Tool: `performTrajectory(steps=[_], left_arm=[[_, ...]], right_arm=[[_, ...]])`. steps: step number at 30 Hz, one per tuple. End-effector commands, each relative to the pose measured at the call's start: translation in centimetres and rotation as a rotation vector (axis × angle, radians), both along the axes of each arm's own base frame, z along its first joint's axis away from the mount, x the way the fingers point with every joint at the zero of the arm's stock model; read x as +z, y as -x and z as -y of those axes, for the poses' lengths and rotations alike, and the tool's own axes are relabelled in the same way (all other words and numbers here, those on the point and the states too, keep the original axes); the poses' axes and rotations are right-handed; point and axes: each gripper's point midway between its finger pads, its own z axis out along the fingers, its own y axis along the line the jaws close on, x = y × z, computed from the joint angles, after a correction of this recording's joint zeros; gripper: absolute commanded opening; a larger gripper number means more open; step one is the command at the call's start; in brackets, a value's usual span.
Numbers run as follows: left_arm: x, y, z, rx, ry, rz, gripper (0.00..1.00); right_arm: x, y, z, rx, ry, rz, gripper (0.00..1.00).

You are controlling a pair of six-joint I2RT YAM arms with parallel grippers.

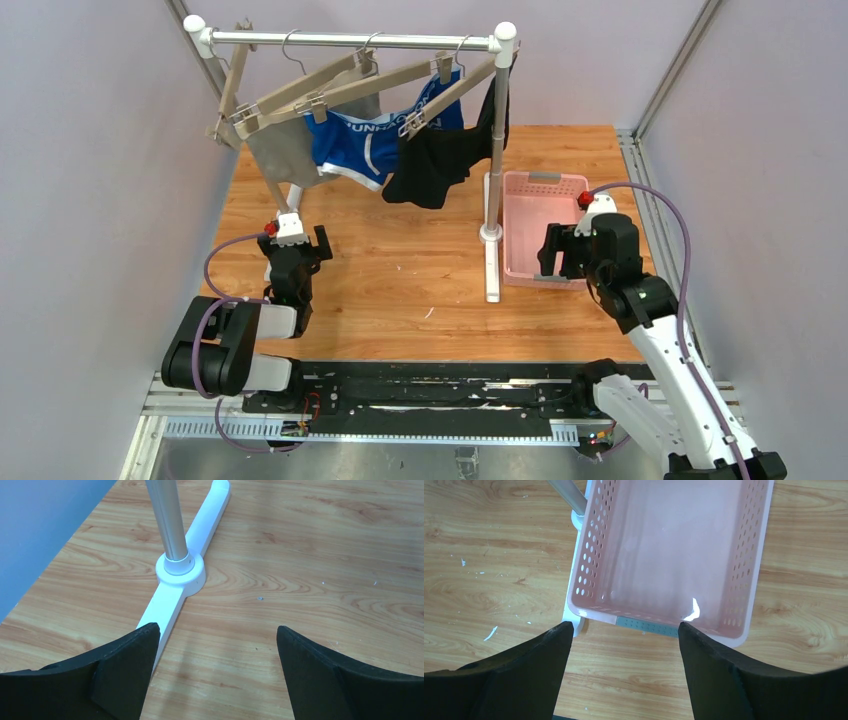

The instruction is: Remove the underwear clipped to the hanger

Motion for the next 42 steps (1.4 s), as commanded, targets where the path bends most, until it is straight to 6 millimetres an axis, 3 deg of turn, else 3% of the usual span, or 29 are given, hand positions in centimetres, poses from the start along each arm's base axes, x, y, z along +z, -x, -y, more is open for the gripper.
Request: performTrajectory(steps=[1,13,17,26,30,35,40,42], left_arm=[[0.9,-0.4,-0.3,0.008,-0.005,0.036,0.98],[1.0,-0.4,-0.3,0.007,-0.005,0.039,0.98],[0.9,-1.2,1.8,-0.126,-0.042,-0.008,0.98],[3.3,-2.1,1.6,-0.076,0.011,-0.13,0.98],[6.1,-2.3,4.5,-0.159,0.03,-0.073,0.98],[11.9,-2.1,8.9,-0.271,-0.003,-0.061,0.98],[16.4,0.6,13.8,-0.51,0.021,-0.16,0.98],[18.6,1.8,14.6,-0.538,0.008,-0.166,0.98]], right_arm=[[0.9,0.1,0.4,-0.02,0.009,0.031,0.79],[0.2,-0.5,-0.1,-0.015,-0.002,0.003,0.8],[0.4,-0.6,-0.4,-0.001,-0.009,0.005,0.8],[1.7,-0.6,-0.9,0.03,-0.042,0.101,0.8],[1.5,-0.7,-1.1,0.046,-0.033,0.084,0.81],[1.1,-0.7,-1.2,0.048,-0.035,0.063,0.81],[0.8,-0.6,-1.5,0.054,-0.05,0.067,0.81],[0.7,-0.6,-1.6,0.06,-0.058,0.07,0.81]])
